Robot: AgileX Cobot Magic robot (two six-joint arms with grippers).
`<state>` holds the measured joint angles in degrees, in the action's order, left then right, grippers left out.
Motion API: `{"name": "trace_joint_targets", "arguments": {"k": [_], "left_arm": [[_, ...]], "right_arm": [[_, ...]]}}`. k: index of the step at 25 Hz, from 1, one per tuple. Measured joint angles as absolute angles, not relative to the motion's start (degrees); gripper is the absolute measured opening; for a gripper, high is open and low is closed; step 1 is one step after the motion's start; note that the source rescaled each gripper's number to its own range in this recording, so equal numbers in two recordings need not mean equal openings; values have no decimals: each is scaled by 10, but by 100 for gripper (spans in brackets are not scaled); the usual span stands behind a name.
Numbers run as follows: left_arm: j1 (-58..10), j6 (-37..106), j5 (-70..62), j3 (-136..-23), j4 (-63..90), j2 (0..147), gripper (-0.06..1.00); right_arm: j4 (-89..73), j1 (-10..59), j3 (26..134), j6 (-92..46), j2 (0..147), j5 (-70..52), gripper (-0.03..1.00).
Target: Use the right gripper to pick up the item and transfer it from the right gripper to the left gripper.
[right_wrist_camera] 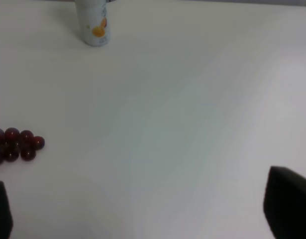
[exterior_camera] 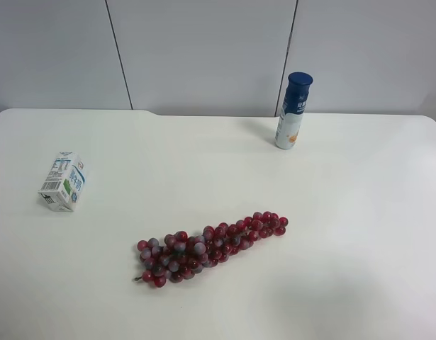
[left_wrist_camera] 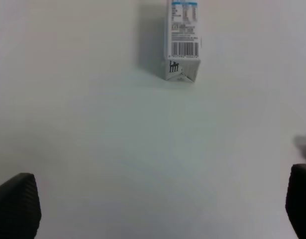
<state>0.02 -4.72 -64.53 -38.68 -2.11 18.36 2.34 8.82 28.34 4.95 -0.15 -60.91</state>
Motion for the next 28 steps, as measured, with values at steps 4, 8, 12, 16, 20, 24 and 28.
{"name": "trace_joint_targets", "arguments": {"k": [4,8,12,16,20,24,28], "left_arm": [[0,-56,-674,-387,-39,112,100],[0,-57,-680,-387,-45,61,100],[0,-62,-679,-370,-50,27,100],[0,-62,-678,-320,-50,3,100],[0,-62,-634,-306,-49,-1,100],[0,-62,-613,-290,-44,-1,100],[0,-62,-610,-290,-44,-1,100]], "right_arm": [[23,88,283,49,-1,-609,100],[23,88,283,49,-1,-609,100],[23,88,283,49,-1,-609,100],[23,88,283,49,-1,-609,100],[23,88,283,49,-1,-609,100],[23,88,283,49,-1,-609,100],[23,88,283,49,-1,-609,100]]}}
